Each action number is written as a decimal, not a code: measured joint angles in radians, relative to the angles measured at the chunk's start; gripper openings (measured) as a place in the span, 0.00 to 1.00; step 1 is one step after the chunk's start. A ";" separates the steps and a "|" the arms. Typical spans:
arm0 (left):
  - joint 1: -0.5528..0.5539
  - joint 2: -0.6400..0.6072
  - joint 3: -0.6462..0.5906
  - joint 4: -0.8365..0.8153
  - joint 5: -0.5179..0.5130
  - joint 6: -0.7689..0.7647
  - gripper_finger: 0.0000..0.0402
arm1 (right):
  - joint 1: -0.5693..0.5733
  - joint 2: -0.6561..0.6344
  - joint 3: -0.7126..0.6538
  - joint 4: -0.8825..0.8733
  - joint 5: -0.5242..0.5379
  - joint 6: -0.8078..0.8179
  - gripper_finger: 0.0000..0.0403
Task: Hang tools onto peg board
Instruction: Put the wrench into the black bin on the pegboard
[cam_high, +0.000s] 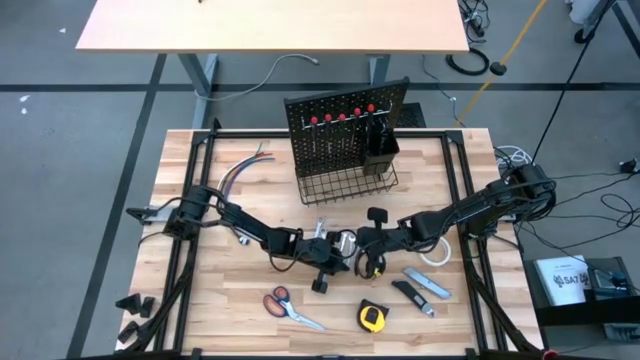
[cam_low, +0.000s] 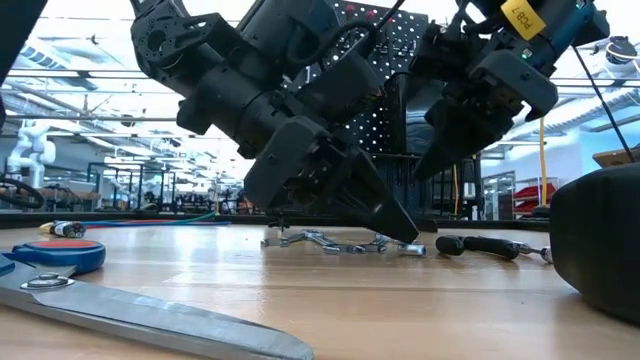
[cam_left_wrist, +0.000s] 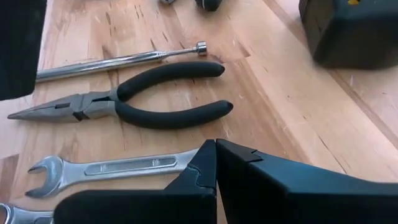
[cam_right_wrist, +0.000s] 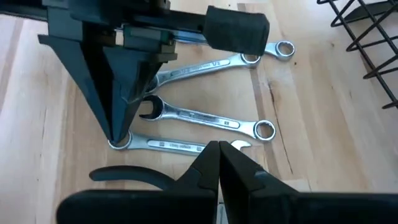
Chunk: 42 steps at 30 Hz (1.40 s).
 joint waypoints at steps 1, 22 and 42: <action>0.000 0.004 0.000 0.004 0.000 0.000 0.00 | -0.003 0.000 0.000 0.001 0.001 0.008 0.00; 0.040 0.040 0.027 -0.068 0.058 -0.102 0.00 | -0.031 0.006 -0.071 0.127 0.002 0.575 0.11; 0.056 0.061 0.027 -0.112 0.103 -0.105 0.00 | -0.035 0.160 -0.071 0.211 -0.012 0.725 0.51</action>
